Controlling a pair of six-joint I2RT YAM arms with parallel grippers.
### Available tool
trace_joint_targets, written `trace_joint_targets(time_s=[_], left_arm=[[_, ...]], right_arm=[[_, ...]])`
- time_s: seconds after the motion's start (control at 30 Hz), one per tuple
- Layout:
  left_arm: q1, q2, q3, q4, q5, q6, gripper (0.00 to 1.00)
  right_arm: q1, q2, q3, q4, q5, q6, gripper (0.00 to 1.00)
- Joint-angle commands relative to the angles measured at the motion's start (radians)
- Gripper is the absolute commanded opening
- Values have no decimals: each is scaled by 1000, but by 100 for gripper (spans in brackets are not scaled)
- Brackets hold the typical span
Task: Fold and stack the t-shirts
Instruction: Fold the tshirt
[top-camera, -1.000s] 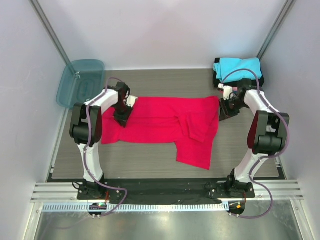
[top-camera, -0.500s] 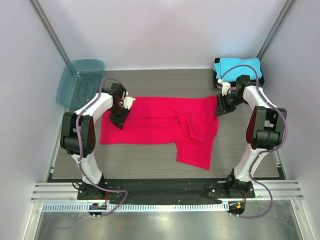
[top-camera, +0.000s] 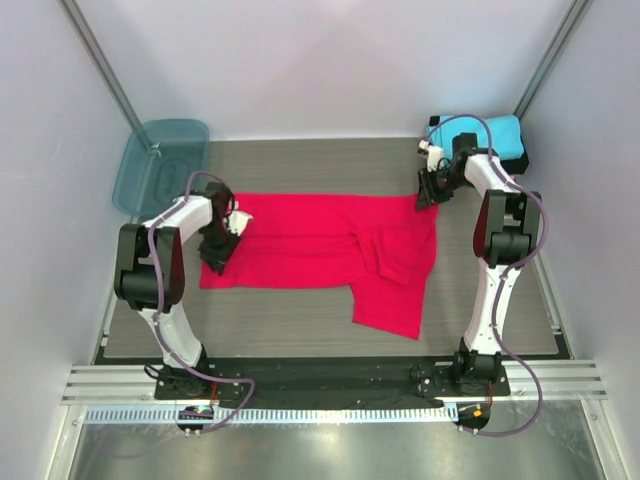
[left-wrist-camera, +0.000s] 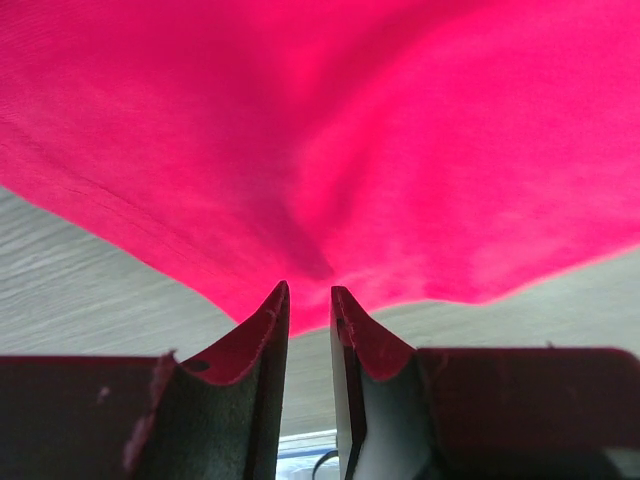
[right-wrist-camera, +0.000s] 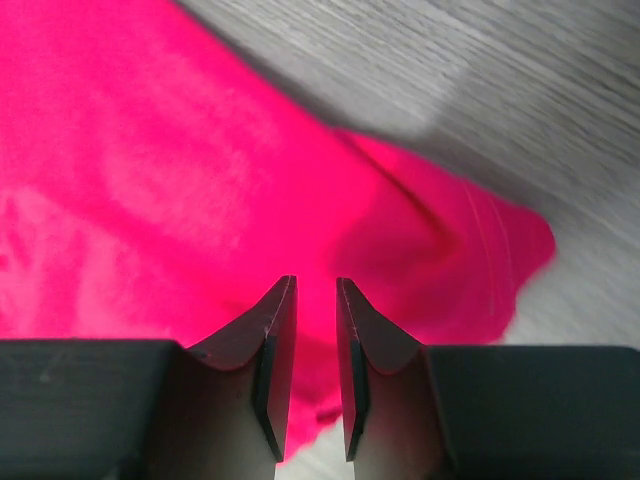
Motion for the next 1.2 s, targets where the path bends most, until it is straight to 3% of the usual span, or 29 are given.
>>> trace_joint_targets(time_s=[0.0,0.23,0.63,0.87,1.17], left_arm=[[34,36,3,37,-43,34,24],[40,70,-30,37,-58,57,24],[43,27,-126,61,-129,112,23],[32,22,76,-40,21,51,24],[-48,105,491,-150,124,14,25]], right_arm=[[24,48,61,15,37,9,28],[35,124,112,58,141,34,28],[37,178,160,74,149,35,28],[37,95,144,70,99,34,29],[37,-244,-55,53,42,-15,32]])
